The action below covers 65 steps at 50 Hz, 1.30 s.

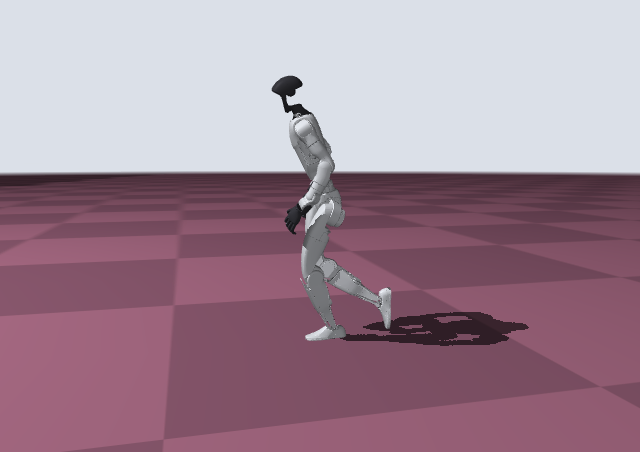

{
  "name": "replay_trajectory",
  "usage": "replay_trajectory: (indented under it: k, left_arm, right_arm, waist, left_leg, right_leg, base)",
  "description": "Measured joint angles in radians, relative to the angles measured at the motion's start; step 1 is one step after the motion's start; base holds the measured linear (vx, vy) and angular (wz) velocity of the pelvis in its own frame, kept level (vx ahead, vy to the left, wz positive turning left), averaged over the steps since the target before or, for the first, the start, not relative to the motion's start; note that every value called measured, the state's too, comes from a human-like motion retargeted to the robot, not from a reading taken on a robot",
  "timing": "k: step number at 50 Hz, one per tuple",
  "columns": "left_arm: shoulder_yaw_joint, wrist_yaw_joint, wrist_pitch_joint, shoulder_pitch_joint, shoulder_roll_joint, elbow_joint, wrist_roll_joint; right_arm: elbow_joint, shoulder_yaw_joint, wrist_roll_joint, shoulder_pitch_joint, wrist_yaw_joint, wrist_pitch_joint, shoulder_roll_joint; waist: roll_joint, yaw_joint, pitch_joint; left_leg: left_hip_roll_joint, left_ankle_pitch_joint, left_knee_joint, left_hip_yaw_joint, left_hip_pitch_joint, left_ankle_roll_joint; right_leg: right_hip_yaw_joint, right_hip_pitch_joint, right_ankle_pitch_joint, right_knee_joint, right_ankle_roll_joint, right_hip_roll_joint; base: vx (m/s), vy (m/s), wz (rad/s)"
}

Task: Walk run

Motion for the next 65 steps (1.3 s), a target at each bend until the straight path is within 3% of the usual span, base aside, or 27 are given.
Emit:
replay_trajectory:
  k: [5, 7, 9, 11, 13, 15, 17, 18, 20, 23, 27, 29, 32, 34, 37, 39, 40, 42, 46, 49, 53, 55, 57, 58, 60, 62, 65]
  left_arm:
    - [0.004, -0.198, -0.038, -0.052, 0.027, 0.154, 0.012]
    - [0.015, -0.225, -0.034, -0.037, 0.008, 0.212, -0.034]
    - [0.045, -0.251, -0.043, -0.020, -0.030, 0.273, -0.107]
    - [0.067, -0.267, -0.068, 0.005, -0.072, 0.315, -0.175]
    - [0.074, -0.278, -0.093, 0.020, -0.103, 0.337, -0.226]
    - [0.054, -0.266, -0.107, 0.033, -0.108, 0.322, -0.250]
    - [0.017, -0.238, -0.103, 0.025, -0.089, 0.281, -0.231]
    - [-0.001, -0.226, -0.094, 0.019, -0.070, 0.255, -0.212]
    - [0.003, -0.211, -0.065, 0.034, -0.038, 0.194, -0.149]
    - [0.034, -0.146, 0.006, 0.095, -0.047, 0.157, 0.016]
    - [0.126, -0.066, -0.036, 0.168, -0.110, 0.133, 0.007]
    - [0.149, -0.042, -0.099, 0.197, -0.135, 0.124, -0.052]
    - [0.181, -0.002, -0.163, 0.202, -0.163, 0.116, -0.116]
    - [0.181, -0.018, -0.183, 0.170, -0.172, 0.105, -0.152]
    - [0.174, -0.061, -0.121, 0.083, -0.140, 0.069, -0.146]
    - [0.175, -0.059, -0.068, 0.037, -0.123, 0.050, -0.097]
    - [0.171, -0.059, -0.052, 0.019, -0.113, 0.043, -0.076]
    - [0.132, -0.067, -0.051, 0.023, -0.100, 0.081, -0.045]
    - [0.115, -0.317, 0.037, -0.022, -0.075, 0.174, -0.089]
    - [0.065, -0.450, 0.106, 0.009, -0.051, 0.188, -0.155]
    - [0.057, -0.402, 0.006, 0.064, -0.037, 0.194, -0.166]
    - [0.062, -0.333, -0.052, 0.094, -0.037, 0.189, -0.146]
    - [0.069, -0.272, -0.065, 0.111, -0.058, 0.200, -0.145]
    - [0.069, -0.248, -0.069, 0.117, -0.072, 0.212, -0.156]
    - [0.072, -0.244, -0.068, 0.126, -0.091, 0.234, -0.198]
    - [0.135, -0.288, -0.030, 0.172, -0.125, 0.269, -0.181]
    - [0.120, -0.323, 0.051, 0.142, -0.157, 0.281, -0.104]
  right_arm:
    - [-0.076, -0.096, 0.004, -0.008, 0.098, 0.062, 0.050]
    - [-0.116, -0.097, 0.050, 0.013, 0.070, 0.039, 0.051]
    - [-0.149, -0.092, 0.070, 0.039, 0.021, 0.013, 0.037]
    - [-0.173, -0.110, 0.051, 0.059, -0.032, -0.016, 0.022]
    - [-0.183, -0.135, 0.037, 0.065, -0.088, -0.048, 0.012]
    - [-0.178, -0.145, 0.044, 0.059, -0.126, -0.073, 0.011]
    - [-0.167, -0.139, 0.051, 0.037, -0.127, -0.075, 0.008]
    - [-0.166, -0.130, 0.051, 0.029, -0.114, -0.073, 0.005]
    - [-0.168, -0.082, 0.049, 0.022, -0.084, -0.073, -0.002]
    - [-0.089, -0.072, 0.081, 0.007, -0.008, -0.070, 0.031]
    - [-0.019, -0.033, 0.115, -0.019, 0.163, -0.052, 0.003]
    - [0.007, -0.022, 0.112, -0.020, 0.188, -0.032, -0.012]
    - [0.054, -0.038, 0.057, -0.015, 0.186, -0.008, -0.010]
    - [0.082, -0.074, -0.006, -0.001, 0.170, 0.010, 0.013]
    - [0.106, -0.102, -0.046, -0.018, 0.108, 0.045, 0.057]
    - [0.106, -0.084, -0.036, -0.048, 0.089, 0.054, 0.085]
    - [0.101, -0.080, -0.029, -0.058, 0.091, 0.060, 0.102]
    - [0.079, -0.091, -0.058, -0.014, 0.135, 0.098, 0.144]
    - [-0.047, -0.059, -0.067, 0.028, 0.241, 0.144, 0.092]
    - [-0.156, -0.058, -0.099, 0.080, 0.153, 0.147, 0.038]
    - [-0.220, -0.096, -0.048, 0.101, 0.006, 0.033, 0.007]
    - [-0.212, -0.108, -0.025, 0.071, -0.058, -0.034, -0.016]
    - [-0.198, -0.121, -0.042, 0.040, -0.089, -0.053, -0.018]
    - [-0.188, -0.122, -0.055, 0.023, -0.103, -0.055, -0.017]
    - [-0.170, -0.100, -0.081, -0.002, -0.106, -0.050, -0.017]
    - [-0.121, -0.033, -0.095, 0.007, -0.039, -0.038, 0.005]
    - [-0.030, -0.080, -0.031, 0.001, 0.201, 0.022, 0.040]
  waist:
    - [0.093, -0.054, 0.001]
    - [0.120, -0.108, -0.018]
    - [0.147, -0.171, -0.054]
    - [0.190, -0.233, -0.091]
    - [0.225, -0.291, -0.104]
    - [0.237, -0.318, -0.081]
    - [0.219, -0.320, -0.055]
    - [0.205, -0.319, -0.046]
    - [0.158, -0.275, -0.074]
    - [0.153, -0.197, -0.088]
    - [0.082, -0.049, -0.144]
    - [0.060, 0.028, -0.162]
    - [-0.017, 0.163, -0.179]
    - [-0.066, 0.241, -0.137]
    - [-0.102, 0.196, -0.025]
    - [-0.104, 0.150, 0.016]
    - [-0.105, 0.118, 0.013]
    - [-0.017, 0.075, -0.009]
    - [0.028, -0.052, -0.098]
    - [0.060, -0.155, -0.153]
    - [0.158, -0.272, -0.172]
    - [0.171, -0.311, -0.157]
    - [0.156, -0.328, -0.151]
    - [0.145, -0.345, -0.145]
    - [0.119, -0.378, -0.150]
    - [0.107, -0.294, -0.186]
    - [0.115, -0.119, -0.216]
  left_leg:
    - [0.051, -0.117, -0.006, -0.011, 0.195, -0.052]
    - [0.021, -0.075, -0.107, -0.027, 0.315, -0.047]
    - [-0.001, 0.095, -0.267, -0.030, 0.447, -0.090]
    - [0.015, 0.394, -0.402, -0.032, 0.559, -0.185]
    - [0.018, 0.754, -0.475, -0.086, 0.644, -0.305]
    - [0.047, 0.926, -0.391, -0.068, 0.690, -0.455]
    - [0.072, 0.926, -0.171, 0.025, 0.678, -0.456]
    - [0.051, 0.926, -0.081, -0.024, 0.671, -0.456]
    - [-0.067, 0.926, 0.037, -0.065, 0.624, -0.456]
    - [-0.092, 0.696, 0.411, -0.105, 0.398, -0.455]
    - [0.068, 0.453, 0.469, 0.100, 0.098, -0.237]
    - [0.080, 0.402, 0.326, 0.144, -0.025, -0.174]
    - [0.061, 0.360, -0.045, 0.284, -0.106, -0.057]
    - [-0.037, 0.350, -0.318, 0.169, -0.079, -0.061]
    - [-0.168, 0.320, -0.469, -0.001, 0.027, -0.085]
    - [-0.152, 0.334, -0.386, 0.016, 0.063, -0.002]
    - [-0.146, 0.274, -0.317, 0.027, 0.075, 0.068]
    - [-0.080, 0.149, -0.112, -0.222, 0.090, -0.001]
    - [-0.024, -0.021, -0.092, -0.119, 0.235, -0.006]
    - [-0.014, 0.203, -0.296, -0.082, 0.451, -0.096]
    - [0.031, 0.882, -0.435, -0.153, 0.658, -0.422]
    - [0.044, 0.926, -0.258, 0.059, 0.666, -0.456]
    - [0.026, 0.926, -0.076, 0.072, 0.667, -0.456]
    - [0.003, 0.926, 0.002, 0.041, 0.670, -0.456]
    - [0.029, 0.926, 0.129, 0.070, 0.654, -0.456]
    - [0.030, 0.887, 0.236, 0.135, 0.599, -0.404]
    - [0.014, 0.635, 0.555, 0.006, 0.278, -0.323]
  right_leg:
    - [0.051, -0.384, -0.393, 0.241, -0.014, -0.032]
    - [0.076, -0.495, -0.473, 0.131, 0.041, -0.066]
    - [0.075, -0.571, -0.504, -0.040, 0.110, -0.125]
    - [0.035, -0.621, -0.519, -0.243, 0.160, -0.175]
    - [0.099, -0.641, -0.531, -0.456, 0.250, -0.161]
    - [0.192, -0.598, -0.579, -0.612, 0.343, -0.110]
    - [0.182, -0.545, -0.556, -0.627, 0.295, -0.125]
    - [0.148, -0.507, -0.472, -0.611, 0.204, -0.118]
    - [0.320, -0.463, -0.638, -0.462, 0.096, -0.074]
    - [0.341, -0.387, -0.829, -0.301, 0.042, -0.018]
    - [0.332, -0.161, -0.872, -0.404, -0.020, 0.026]
    - [0.287, -0.013, -0.705, -0.564, -0.019, 0.058]
    - [0.216, 0.174, -0.220, -0.735, 0.041, 0.040]
    - [0.190, 0.260, -0.006, -0.678, 0.101, -0.001]
    - [0.126, 0.263, 0.000, -0.264, 0.178, -0.047]
    - [0.170, 0.225, 0.000, -0.123, 0.172, 0.031]
    - [0.142, 0.192, 0.000, -0.077, 0.161, 0.052]
    - [0.004, 0.112, -0.059, 0.007, 0.098, 0.095]
    - [0.041, -0.304, -0.400, 0.209, 0.071, -0.019]
    - [0.095, -0.484, -0.476, -0.023, 0.136, -0.063]
    - [0.165, -0.526, -0.517, -0.531, 0.283, -0.054]
    - [0.256, -0.510, -0.578, -0.698, 0.415, -0.085]
    - [0.211, -0.474, -0.616, -0.744, 0.460, -0.129]
    - [0.187, -0.447, -0.606, -0.733, 0.407, -0.149]
    - [0.186, -0.402, -0.491, -0.635, 0.143, -0.154]
    - [0.341, -0.372, -0.664, -0.448, -0.014, 0.004]
    - [0.329, -0.254, -0.793, -0.402, -0.026, 0.026]
  base:
    - [1.62, -0.24, 0.31]
    - [1.91, -0.29, 0.93]
    - [1.94, -0.29, 0.88]
    - [2.23, -0.41, 0.96]
    - [1.85, -0.33, 0.90]
    - [1.61, -0.25, 0.21]
    - [2.19, -0.46, -0.09]
    - [2.17, -0.58, -0.41]
    - [2.29, -0.68, -0.79]
    - [2.21, -0.59, 0.00]
    - [1.96, -0.40, -0.29]
    - [2.33, -0.37, -0.18]
    - [2.23, -0.44, -0.59]
    - [2.04, -0.37, -0.23]
    - [2.10, -0.45, 1.55]
    - [1.64, -0.67, 0.86]
    - [2.52, -0.73, 0.50]
    - [2.71, -0.55, 0.06]
    - [1.83, -0.39, -0.27]
    - [2.58, -0.71, 0.43]
    - [2.17, -0.41, -0.02]
    - [2.35, -0.10, -0.45]
    - [2.27, -0.24, -0.29]
    - [1.97, -0.31, 0.13]
    - [2.25, -0.73, -0.14]
    - [2.86, -1.01, -1.57]
    - [2.35, -0.27, -0.14]
